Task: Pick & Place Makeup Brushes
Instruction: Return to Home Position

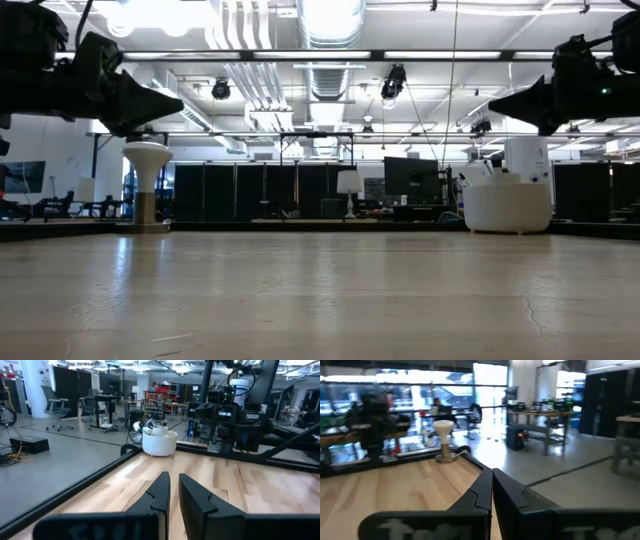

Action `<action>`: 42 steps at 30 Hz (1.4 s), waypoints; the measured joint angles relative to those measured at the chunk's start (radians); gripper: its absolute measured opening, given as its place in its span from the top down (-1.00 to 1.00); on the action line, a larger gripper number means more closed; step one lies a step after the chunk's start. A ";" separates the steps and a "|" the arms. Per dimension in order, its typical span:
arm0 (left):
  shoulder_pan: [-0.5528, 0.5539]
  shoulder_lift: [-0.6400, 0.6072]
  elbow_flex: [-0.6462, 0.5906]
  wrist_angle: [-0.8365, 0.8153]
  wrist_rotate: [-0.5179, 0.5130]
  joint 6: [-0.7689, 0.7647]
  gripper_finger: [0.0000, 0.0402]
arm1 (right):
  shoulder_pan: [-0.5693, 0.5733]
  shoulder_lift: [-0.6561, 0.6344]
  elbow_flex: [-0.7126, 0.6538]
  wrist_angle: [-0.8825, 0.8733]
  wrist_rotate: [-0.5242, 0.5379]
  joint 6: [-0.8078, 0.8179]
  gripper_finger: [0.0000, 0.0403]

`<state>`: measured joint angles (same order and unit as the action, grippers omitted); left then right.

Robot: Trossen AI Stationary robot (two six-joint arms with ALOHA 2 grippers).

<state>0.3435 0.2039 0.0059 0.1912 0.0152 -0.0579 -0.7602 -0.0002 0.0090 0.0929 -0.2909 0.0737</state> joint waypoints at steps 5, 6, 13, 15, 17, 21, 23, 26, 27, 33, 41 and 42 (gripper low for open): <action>0.001 -0.002 0.000 -0.017 -0.034 -0.017 0.84 | 0.101 0.000 0.000 0.000 0.141 0.020 0.96; 0.001 -0.002 0.000 -0.017 -0.036 -0.018 0.84 | 0.133 0.000 0.000 0.000 0.168 0.013 0.96; 0.001 -0.010 0.000 -0.041 -0.037 -0.024 0.84 | 0.342 0.000 0.000 -0.009 0.296 -0.063 0.96; 0.001 -0.019 0.000 -0.074 -0.040 -0.030 0.84 | 0.364 0.000 0.000 -0.040 0.283 -0.066 0.96; 0.001 -0.029 0.000 -0.098 -0.040 -0.043 0.84 | 0.368 0.000 0.000 -0.086 0.288 -0.065 0.96; 0.000 -0.060 0.000 -0.104 -0.040 -0.038 0.84 | 0.368 0.000 0.000 -0.076 0.288 -0.079 0.96; 0.000 -0.080 0.000 -0.104 -0.047 -0.024 0.84 | 0.368 0.000 0.000 -0.085 0.290 -0.089 0.96; 0.000 -0.104 0.000 -0.104 -0.077 -0.016 0.84 | 0.368 0.002 0.000 -0.083 0.291 -0.090 0.96; 0.000 -0.108 0.000 -0.105 -0.077 -0.013 0.84 | 0.367 0.002 0.000 -0.084 0.291 -0.090 0.96; 0.000 -0.108 0.000 -0.152 -0.077 -0.022 0.84 | 0.367 0.026 0.000 -0.084 0.291 -0.088 0.96; 0.000 -0.115 0.000 -0.114 -0.035 0.014 0.84 | 0.367 0.053 0.000 -0.084 0.292 -0.074 0.96; 0.000 -0.122 0.000 -0.103 -0.012 0.025 0.84 | 0.367 0.055 0.000 -0.084 0.292 -0.074 0.96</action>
<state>0.3435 0.0817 0.0059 0.0885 0.0034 -0.0333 -0.3927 0.0548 0.0093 0.0093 0.0010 -0.0006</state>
